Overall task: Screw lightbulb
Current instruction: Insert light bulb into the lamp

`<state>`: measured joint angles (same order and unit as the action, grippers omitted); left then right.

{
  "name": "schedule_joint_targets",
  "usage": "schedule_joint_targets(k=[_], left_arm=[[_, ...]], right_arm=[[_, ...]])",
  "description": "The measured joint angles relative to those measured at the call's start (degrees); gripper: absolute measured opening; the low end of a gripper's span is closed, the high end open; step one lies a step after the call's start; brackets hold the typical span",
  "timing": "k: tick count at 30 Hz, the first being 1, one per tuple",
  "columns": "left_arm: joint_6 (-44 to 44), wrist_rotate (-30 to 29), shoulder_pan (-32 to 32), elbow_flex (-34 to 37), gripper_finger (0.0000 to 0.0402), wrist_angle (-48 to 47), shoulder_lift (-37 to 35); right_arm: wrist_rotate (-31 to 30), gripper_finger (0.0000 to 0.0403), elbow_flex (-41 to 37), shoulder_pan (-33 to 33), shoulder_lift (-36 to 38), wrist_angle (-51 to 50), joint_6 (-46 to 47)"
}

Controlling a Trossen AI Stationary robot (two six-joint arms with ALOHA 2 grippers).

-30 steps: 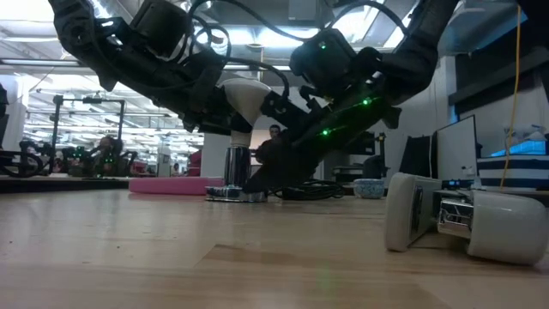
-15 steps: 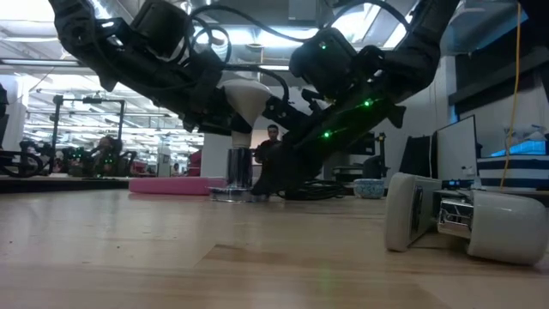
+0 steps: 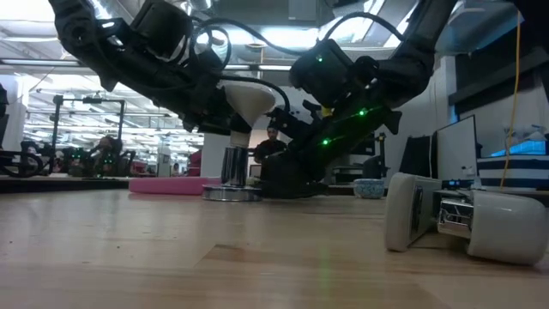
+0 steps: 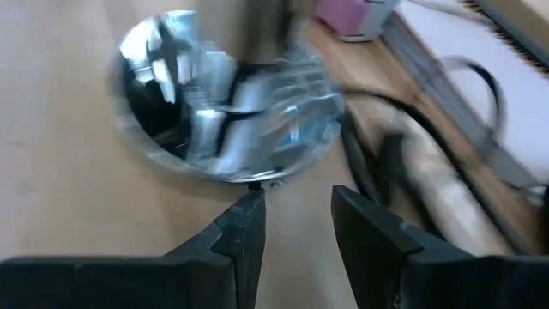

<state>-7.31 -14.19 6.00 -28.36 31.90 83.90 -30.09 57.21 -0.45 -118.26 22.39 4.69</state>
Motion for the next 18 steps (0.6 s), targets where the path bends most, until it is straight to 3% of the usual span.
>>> schedule_joint_targets(k=[8, 18], left_arm=[[0.13, 0.74, -0.11, 0.00, 0.0166, 0.02, 0.00], [0.15, 0.70, -0.11, 0.00, 0.0166, -0.05, 0.06]], right_arm=[[2.07, 0.0138, 0.00, 0.25, 0.87, -0.70, -0.86], [4.02, 0.0138, 0.22, 4.01, 6.97, 1.33, -7.97]])
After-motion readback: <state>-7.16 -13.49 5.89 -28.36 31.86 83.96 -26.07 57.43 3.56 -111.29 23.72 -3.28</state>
